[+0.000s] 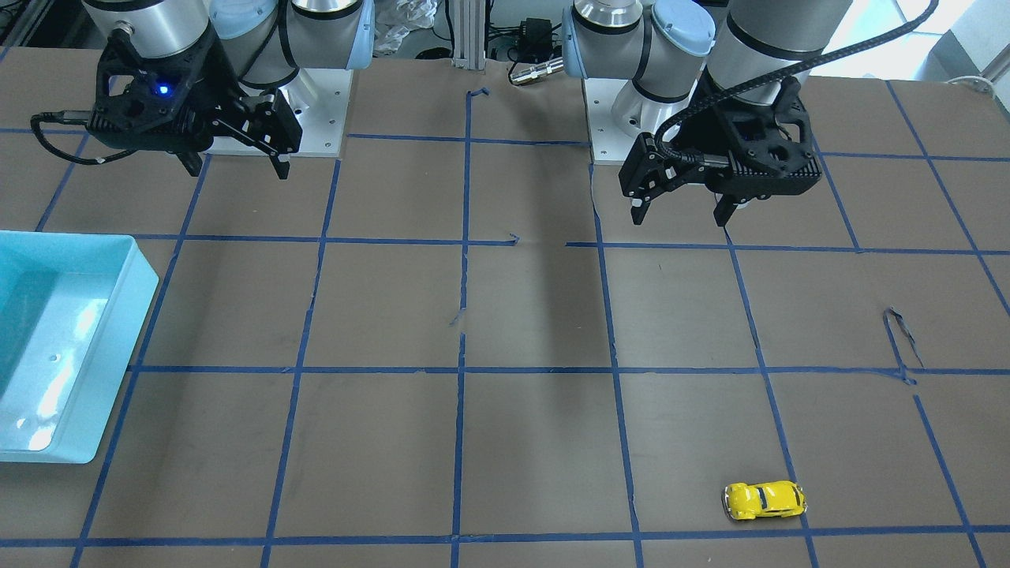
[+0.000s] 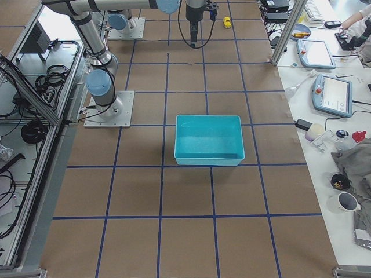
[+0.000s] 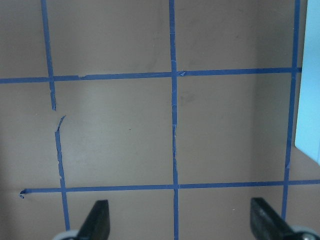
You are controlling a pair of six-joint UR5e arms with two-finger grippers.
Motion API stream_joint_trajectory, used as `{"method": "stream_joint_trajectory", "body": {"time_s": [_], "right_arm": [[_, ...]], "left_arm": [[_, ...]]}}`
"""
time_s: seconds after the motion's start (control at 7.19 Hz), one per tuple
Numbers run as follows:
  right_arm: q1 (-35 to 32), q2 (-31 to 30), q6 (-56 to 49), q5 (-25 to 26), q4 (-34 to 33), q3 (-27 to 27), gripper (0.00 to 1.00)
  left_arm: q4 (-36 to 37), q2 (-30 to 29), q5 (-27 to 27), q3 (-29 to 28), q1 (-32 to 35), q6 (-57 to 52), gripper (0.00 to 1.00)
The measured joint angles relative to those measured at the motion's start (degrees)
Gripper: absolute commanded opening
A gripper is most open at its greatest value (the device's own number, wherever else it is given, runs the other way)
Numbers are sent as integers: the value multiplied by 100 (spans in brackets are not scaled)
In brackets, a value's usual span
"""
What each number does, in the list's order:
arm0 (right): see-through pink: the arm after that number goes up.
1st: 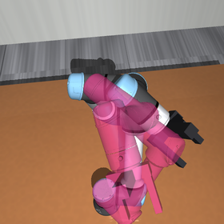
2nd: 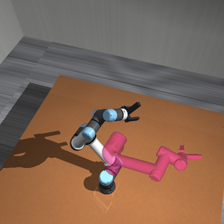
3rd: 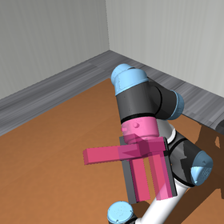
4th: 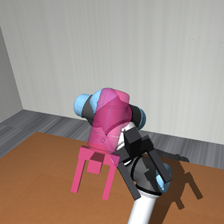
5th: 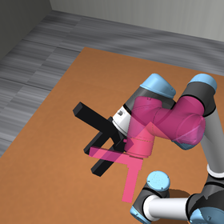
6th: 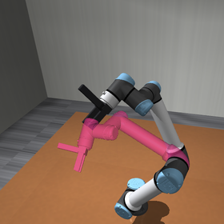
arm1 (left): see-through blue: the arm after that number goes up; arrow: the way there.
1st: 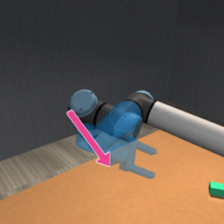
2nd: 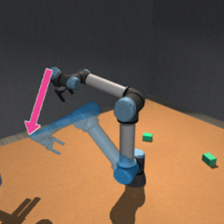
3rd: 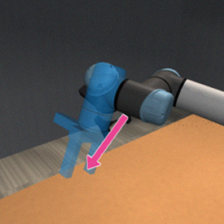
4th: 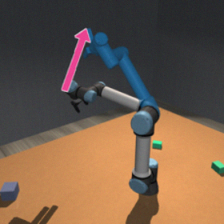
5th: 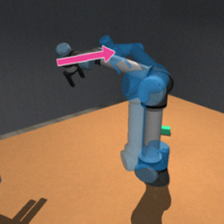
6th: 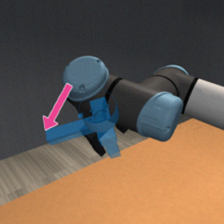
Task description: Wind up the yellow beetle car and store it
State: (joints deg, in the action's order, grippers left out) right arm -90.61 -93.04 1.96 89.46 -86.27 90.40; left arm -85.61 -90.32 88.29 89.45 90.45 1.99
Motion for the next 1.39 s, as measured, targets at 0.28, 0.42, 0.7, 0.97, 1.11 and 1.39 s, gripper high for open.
{"method": "stream_joint_trajectory", "body": {"time_s": [0.28,0.42,0.7,0.97,1.11,1.39], "right_arm": [[5,4,-2,7,-4,3,100],[7,5,-3,11,-4,4,100],[8,5,-3,17,-4,4,100],[8,5,-3,19,-4,7,100],[8,5,-3,19,-3,8,100],[8,5,-3,18,4,10,100]], "left_arm": [[26,-3,2,8,-7,-74,100],[32,-3,-4,9,-8,-86,100],[29,-4,-21,11,-25,-96,100],[21,-4,-25,11,-62,-101,100],[21,-6,-19,11,-67,-102,100],[20,-18,-12,11,-71,-102,100]]}}
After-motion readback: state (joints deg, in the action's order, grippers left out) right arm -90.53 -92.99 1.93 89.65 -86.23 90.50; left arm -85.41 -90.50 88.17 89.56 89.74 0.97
